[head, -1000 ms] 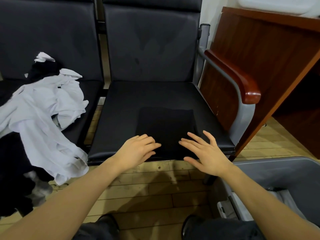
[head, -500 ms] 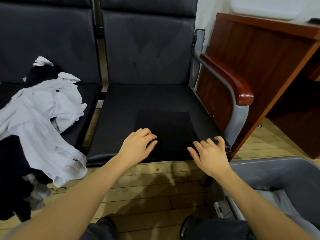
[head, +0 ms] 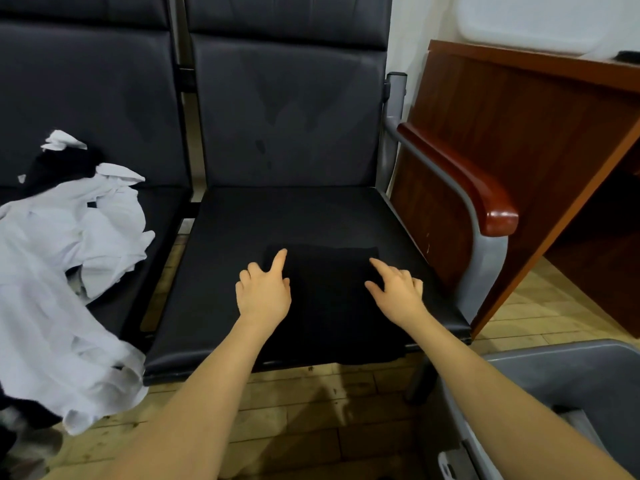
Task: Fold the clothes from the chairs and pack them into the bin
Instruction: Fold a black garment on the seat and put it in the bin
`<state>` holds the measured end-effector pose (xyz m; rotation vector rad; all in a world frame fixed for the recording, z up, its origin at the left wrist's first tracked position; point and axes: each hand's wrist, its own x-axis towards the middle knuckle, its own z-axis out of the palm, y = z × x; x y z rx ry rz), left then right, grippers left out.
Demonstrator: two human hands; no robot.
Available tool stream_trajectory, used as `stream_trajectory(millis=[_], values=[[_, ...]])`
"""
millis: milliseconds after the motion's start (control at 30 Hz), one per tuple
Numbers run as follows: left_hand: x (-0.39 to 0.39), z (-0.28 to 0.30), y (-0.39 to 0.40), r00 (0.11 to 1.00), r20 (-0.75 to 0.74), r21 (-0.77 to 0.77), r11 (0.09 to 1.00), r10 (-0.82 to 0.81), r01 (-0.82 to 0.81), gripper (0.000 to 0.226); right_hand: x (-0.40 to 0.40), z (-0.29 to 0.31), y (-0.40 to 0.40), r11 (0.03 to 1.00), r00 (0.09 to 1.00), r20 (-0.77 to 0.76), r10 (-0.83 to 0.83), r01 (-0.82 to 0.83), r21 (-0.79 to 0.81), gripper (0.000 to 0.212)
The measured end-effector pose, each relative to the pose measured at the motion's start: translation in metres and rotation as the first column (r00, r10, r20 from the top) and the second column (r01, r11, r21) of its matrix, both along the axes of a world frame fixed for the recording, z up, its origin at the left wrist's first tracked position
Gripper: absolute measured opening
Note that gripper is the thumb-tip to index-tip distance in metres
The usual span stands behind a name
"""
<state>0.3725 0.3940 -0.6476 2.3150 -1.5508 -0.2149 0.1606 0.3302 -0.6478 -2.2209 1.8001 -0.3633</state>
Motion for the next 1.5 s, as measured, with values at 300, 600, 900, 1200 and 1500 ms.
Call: stream_trajectory(millis=[300, 600, 900, 1200, 1500], values=[[0.001, 0.008, 0.013, 0.919, -0.320, -0.266, 0.953, -0.229, 0.145, 0.038, 0.015, 0.011, 0.008, 0.987, 0.972, 0.211, 0.108, -0.130, 0.093, 0.049], [-0.044, 0.059, 0.048, 0.879, -0.301, -0.465, 0.862, -0.369, 0.202, 0.035, -0.029, 0.072, 0.057, 0.957, 0.934, 0.276, 0.229, -0.163, -0.241, 0.041], [-0.146, 0.108, 0.047, 0.737, -0.180, -0.403, 0.732, -0.652, 0.549, 0.053, -0.144, 0.115, 0.098, 0.920, 0.970, 0.229, 0.082, 0.015, -0.391, 0.040], [-0.298, 0.032, 0.009, 0.586, -0.318, -0.204, 0.657, -0.746, 0.726, 0.064, -0.301, 0.057, 0.105, 0.983, 0.975, 0.155, -0.160, 0.171, -0.064, 0.065], [-0.383, -0.126, 0.009, 0.714, -0.415, 0.273, 0.672, -0.564, 0.689, 0.064, -0.387, -0.112, 0.081, 0.928, 0.966, 0.127, -0.226, 0.173, 0.330, 0.069]])
